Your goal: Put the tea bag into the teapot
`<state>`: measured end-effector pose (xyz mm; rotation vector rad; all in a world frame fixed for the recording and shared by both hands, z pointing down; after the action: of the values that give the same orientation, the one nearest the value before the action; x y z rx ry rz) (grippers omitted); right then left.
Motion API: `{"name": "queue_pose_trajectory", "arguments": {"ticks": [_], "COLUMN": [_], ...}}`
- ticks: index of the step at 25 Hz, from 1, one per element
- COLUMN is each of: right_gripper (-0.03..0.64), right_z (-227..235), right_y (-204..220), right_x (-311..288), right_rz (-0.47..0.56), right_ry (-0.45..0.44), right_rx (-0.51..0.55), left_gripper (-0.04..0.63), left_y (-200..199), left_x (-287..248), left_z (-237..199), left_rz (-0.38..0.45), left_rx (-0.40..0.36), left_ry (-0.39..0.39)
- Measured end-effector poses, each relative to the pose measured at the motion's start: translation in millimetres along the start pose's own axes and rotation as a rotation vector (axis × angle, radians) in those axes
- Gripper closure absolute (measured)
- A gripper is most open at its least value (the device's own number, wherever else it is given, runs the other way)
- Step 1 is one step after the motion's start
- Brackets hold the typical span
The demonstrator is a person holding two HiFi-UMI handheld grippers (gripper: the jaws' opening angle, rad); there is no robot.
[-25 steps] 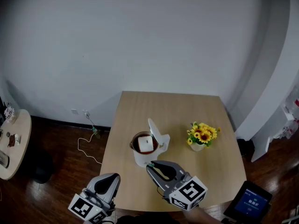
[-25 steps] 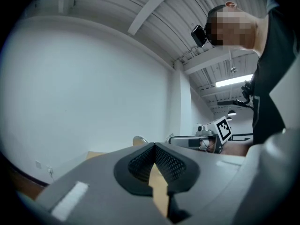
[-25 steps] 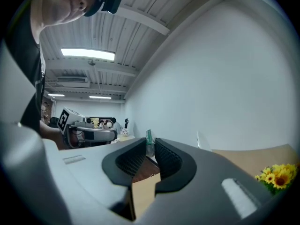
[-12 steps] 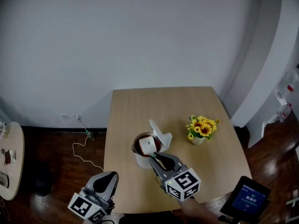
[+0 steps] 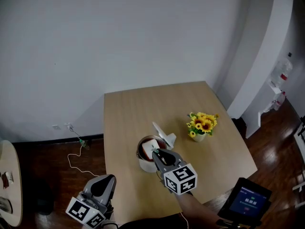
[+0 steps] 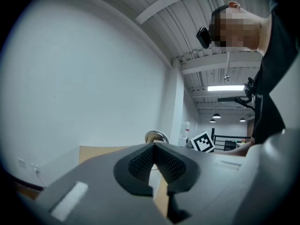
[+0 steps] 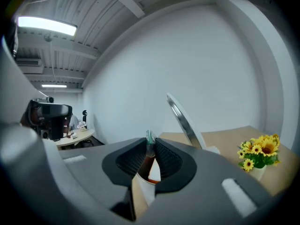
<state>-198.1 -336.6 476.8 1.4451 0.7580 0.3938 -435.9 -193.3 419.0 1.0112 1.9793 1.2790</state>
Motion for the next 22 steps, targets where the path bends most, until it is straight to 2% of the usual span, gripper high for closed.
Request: {"name": "queue_pose_trajectory", "arguments": {"ticks": [5,8,15,19,22], "right_gripper": [0.554,0.554,0.554,0.554,0.552], "right_z": [-1.0,5.4,12.5,11.8,11.4], "right_y": [6.3,6.2,8.8,5.4,1.5], "right_x": [-13.4,-15.4,-25.4,-26.3,-24.1], "right_rz": [-0.020,-0.041,-0.115,-0.164,-0.170], "right_ry": [0.076,0.121,0.171,0.186,0.194], "right_rx": [-0.015,-0.024,-0.016,-0.005,-0.008], "left_gripper": [0.591,0.591,0.591,0.592,0.592], "left_y": [-6.1,-7.1,-16.2,-21.2,-19.5], "left_x": [-5.3,-13.2,-29.5,-25.2,-19.0], "left_z": [-16.5,-21.8,-22.1,-21.9,-26.6], "left_rz": [0.008,-0.023,-0.027,-0.003,-0.018], "left_rx": [0.001,-0.010,-0.046,-0.008,-0.002], "left_ry": [0.022,0.025,0.118,0.103,0.089]}}
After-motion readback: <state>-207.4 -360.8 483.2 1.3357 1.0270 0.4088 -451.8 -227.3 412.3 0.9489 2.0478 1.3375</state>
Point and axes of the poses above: the fingertips, and each gripper's own axes: x backward along the fingers, z to its right, y out of its underside, the point moved 9 cm from there along x, backward along the fingers, and after that the axes turned 11 degrees about x, right-handed, at the moved point
